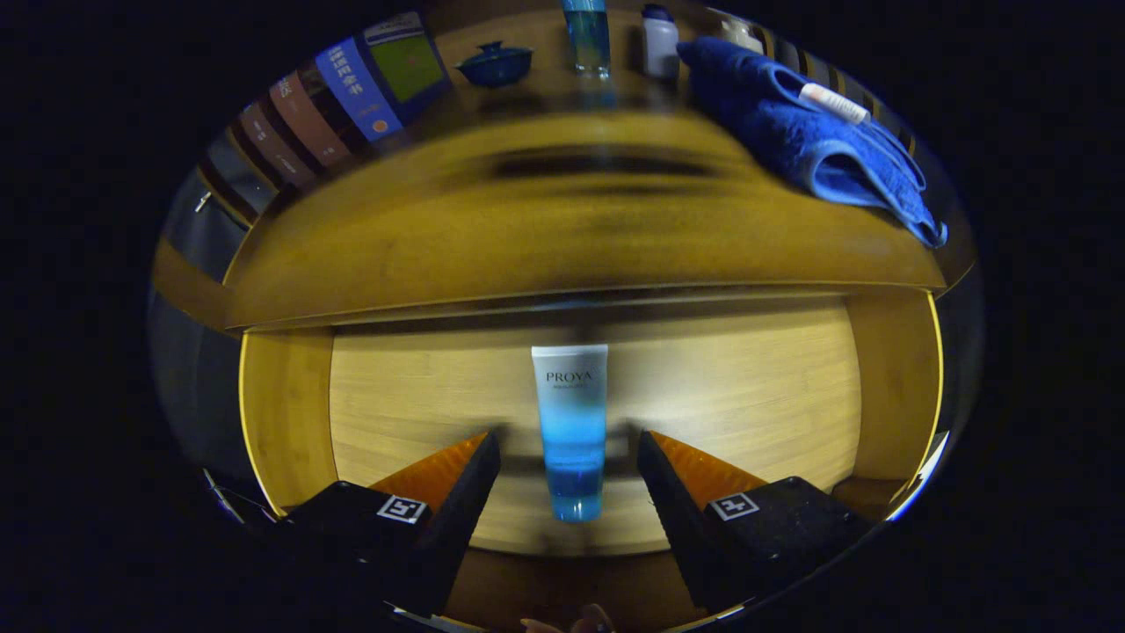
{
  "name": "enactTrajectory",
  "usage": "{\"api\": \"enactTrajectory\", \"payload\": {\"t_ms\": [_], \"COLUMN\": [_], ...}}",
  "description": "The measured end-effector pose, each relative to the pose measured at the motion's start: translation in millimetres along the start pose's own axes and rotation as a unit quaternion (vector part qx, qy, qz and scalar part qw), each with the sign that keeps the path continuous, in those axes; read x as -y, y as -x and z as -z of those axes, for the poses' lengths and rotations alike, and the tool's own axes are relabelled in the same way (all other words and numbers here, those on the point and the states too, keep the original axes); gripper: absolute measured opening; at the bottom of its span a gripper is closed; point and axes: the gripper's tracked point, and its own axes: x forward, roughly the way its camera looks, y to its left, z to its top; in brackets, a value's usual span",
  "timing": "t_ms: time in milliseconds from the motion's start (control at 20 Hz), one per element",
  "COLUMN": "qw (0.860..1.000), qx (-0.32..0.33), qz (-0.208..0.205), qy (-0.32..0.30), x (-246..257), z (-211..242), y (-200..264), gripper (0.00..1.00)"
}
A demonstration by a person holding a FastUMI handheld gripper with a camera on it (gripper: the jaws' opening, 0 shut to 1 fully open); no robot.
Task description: Pull open the drawer, take out the items inside it, and place them on the countertop above the cabinet.
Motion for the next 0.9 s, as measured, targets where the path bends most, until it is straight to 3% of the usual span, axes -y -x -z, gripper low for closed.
{"api": "enactTrajectory", "payload": {"t_ms": [200,500,600,700,900], "qw": [1.000,0.999,0.998,0.998,0.999], "qx": [-0.024,-0.035,-0.033,-0.031,-0.019], "qz": [0.007,0.021,0.024,0.023,0.012], "qy": [0.004,0.026,0.038,0.043,0.027], "x": [-3,3,-3,-3,-1], "z": [3,-18,-2,-20,-21], "y": [-7,-3,-6,5,-2], "gripper": [1.00,0.68,0.62,0.47,0.36]}}
